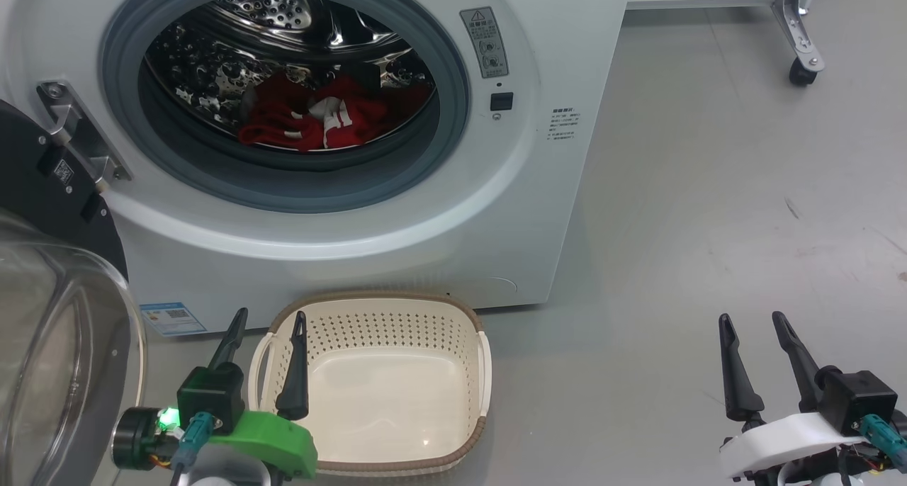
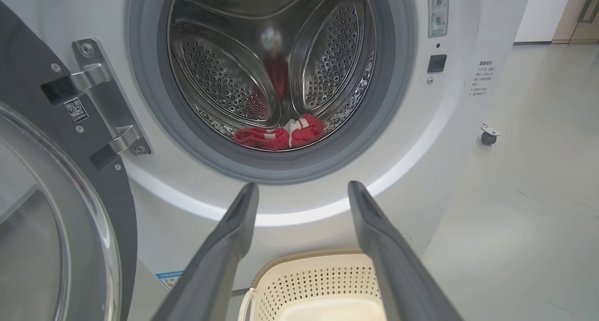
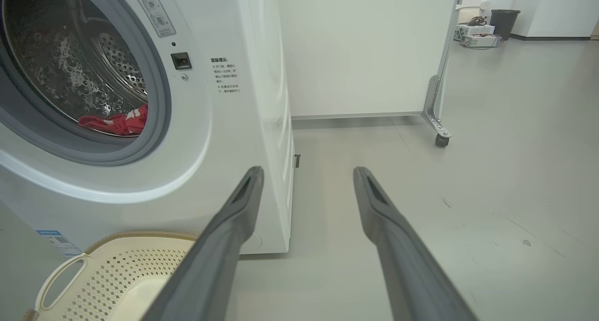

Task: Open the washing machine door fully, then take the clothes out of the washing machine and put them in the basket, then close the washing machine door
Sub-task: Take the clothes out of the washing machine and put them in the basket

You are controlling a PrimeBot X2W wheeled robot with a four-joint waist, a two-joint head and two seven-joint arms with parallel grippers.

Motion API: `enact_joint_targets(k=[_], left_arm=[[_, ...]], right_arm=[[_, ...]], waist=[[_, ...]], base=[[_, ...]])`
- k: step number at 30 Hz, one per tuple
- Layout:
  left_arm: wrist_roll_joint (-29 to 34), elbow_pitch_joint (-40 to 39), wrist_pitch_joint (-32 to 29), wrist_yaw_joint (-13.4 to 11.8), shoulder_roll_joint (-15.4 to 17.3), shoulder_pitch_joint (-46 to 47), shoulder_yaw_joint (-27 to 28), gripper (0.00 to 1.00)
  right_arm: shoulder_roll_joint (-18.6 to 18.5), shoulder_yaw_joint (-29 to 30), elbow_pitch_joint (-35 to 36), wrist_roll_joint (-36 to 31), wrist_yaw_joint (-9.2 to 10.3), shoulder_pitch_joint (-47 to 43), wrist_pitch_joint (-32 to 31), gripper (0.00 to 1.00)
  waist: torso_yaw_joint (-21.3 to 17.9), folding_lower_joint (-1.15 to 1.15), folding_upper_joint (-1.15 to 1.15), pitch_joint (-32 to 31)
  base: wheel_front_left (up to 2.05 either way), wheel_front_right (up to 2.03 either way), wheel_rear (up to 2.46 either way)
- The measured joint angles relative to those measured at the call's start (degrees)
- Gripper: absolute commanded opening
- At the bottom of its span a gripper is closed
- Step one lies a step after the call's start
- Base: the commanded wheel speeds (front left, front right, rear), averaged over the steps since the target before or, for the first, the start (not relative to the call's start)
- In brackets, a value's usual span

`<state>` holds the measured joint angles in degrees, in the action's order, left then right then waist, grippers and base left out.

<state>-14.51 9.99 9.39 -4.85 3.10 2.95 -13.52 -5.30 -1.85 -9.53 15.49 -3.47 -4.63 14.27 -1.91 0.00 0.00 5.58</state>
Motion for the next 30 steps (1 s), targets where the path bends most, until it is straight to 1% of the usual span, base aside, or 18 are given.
enact_joint_targets(k=[9, 12, 17, 22, 25, 30], left_arm=[[0.0, 0.11, -0.33, -0.24, 0.0, 0.04, -0.34, 1.0], [0.01, 0.12, -0.76, -0.24, 0.04, 0.19, -0.52, 1.0], [0.0, 0.33, -1.29, 0.14, -0.02, 1.06, -1.26, 1.0], [-0.19, 1.93, -2.41, 0.97, -0.03, 4.27, -1.65, 1.0], [-0.43, 3.52, -3.8, 1.22, -0.05, 6.27, -1.82, 1.0], [-1.93, 6.91, -6.47, 2.67, -0.15, 10.27, -1.91, 1.0]], right_arm=[[0.03, -0.13, 0.02, -0.03, -0.1, 0.0, 0.0, 1.0], [0.05, -0.43, 0.03, -0.07, -0.52, 0.02, 0.0, 1.0], [0.12, -0.67, 0.1, -0.07, -0.52, 0.09, 0.0, 1.0], [0.29, -1.3, 0.21, -0.07, -0.62, 0.84, 0.0, 1.0], [0.3, -1.69, 0.35, -0.07, -1.0, 1.3, 0.0, 1.0], [0.42, -1.97, 0.69, -0.05, -1.15, 3.05, 0.01, 1.0]], waist=[[-0.34, 0.0, 0.0, 0.73], [-0.63, 0.0, 0.0, 1.18], [-1.16, 0.0, 0.0, 2.01], [-2.18, 0.0, 0.0, 3.77], [-2.77, 0.0, 0.0, 4.91], [-3.9, 0.0, 0.0, 7.15]], base=[[0.0, 0.0, 0.0], [0.0, 0.0, 0.0], [0.0, 0.0, 0.0], [0.0, 0.0, 0.0], [0.0, 0.0, 0.0], [0.0, 0.0, 0.0]])
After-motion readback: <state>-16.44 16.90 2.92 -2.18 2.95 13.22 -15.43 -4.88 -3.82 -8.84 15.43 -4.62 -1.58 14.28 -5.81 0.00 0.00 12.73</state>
